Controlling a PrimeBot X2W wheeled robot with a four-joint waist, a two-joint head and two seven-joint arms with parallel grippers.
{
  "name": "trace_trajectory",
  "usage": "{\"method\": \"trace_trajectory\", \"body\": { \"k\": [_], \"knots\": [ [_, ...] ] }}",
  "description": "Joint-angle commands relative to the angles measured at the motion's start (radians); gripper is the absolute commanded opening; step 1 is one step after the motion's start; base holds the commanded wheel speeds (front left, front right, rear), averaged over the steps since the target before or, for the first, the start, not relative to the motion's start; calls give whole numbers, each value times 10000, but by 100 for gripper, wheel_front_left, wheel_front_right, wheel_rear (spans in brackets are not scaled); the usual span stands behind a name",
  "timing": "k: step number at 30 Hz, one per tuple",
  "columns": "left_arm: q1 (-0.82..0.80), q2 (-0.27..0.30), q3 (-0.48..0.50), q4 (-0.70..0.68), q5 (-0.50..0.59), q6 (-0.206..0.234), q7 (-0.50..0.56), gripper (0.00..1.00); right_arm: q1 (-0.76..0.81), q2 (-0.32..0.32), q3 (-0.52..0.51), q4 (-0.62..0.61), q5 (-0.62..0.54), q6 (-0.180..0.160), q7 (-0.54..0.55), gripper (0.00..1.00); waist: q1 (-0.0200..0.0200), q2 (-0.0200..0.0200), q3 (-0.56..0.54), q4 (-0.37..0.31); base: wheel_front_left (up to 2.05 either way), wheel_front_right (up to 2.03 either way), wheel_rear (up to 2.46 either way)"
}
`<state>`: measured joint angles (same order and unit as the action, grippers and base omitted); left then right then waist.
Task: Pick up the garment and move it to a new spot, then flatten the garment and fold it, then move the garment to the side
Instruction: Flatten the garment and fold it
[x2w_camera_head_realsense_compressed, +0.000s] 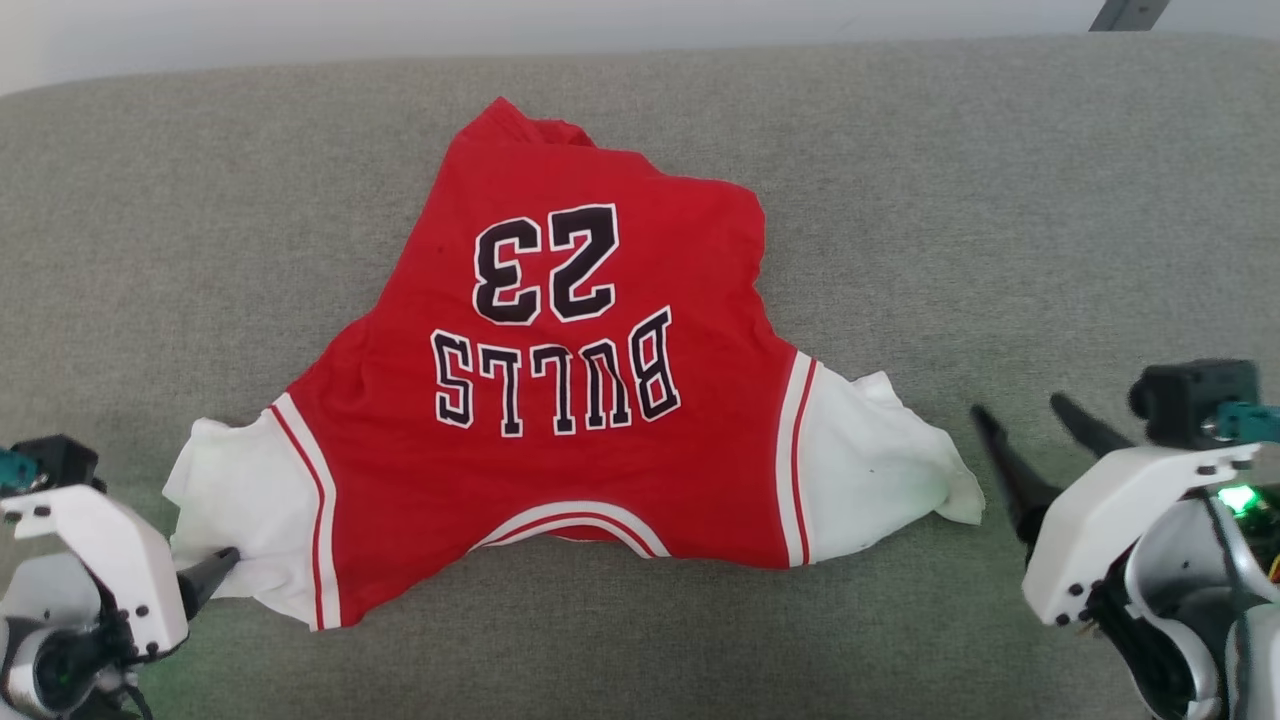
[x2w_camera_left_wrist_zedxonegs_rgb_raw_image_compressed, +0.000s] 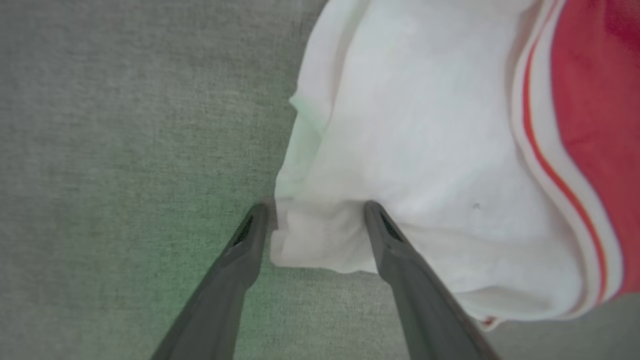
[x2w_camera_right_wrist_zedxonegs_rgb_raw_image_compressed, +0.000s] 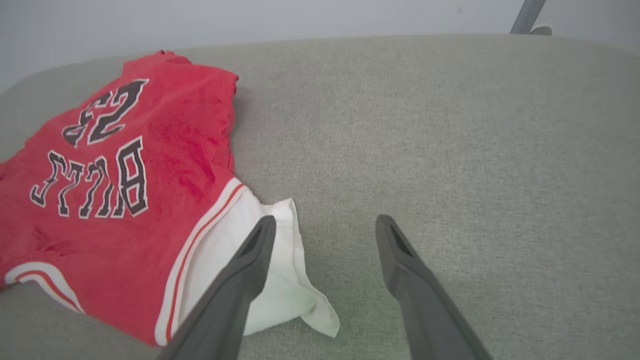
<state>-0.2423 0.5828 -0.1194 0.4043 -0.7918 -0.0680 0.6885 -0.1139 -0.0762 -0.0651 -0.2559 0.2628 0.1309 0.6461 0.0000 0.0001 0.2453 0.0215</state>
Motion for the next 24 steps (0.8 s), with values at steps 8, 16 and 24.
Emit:
{"method": "trace_trajectory", "body": {
  "k": [8,16,24],
  "knots": [
    [-953,-483,-758,862,-154,-401,453,0,-269,-374,736,862,405,-3,1220,100,0,-1,383,193,0,0,0],
    [-1619,-786,-1173,1235,-240,-561,-9,0,-1131,-836,1512,2464,242,-5,1876,100,0,-1,688,647,0,0,0],
    [-2059,-812,-1630,1485,-494,-620,-267,0,-1438,-994,2596,4383,555,30,3177,0,0,-1,666,1045,0,0,0]
  ]
}}
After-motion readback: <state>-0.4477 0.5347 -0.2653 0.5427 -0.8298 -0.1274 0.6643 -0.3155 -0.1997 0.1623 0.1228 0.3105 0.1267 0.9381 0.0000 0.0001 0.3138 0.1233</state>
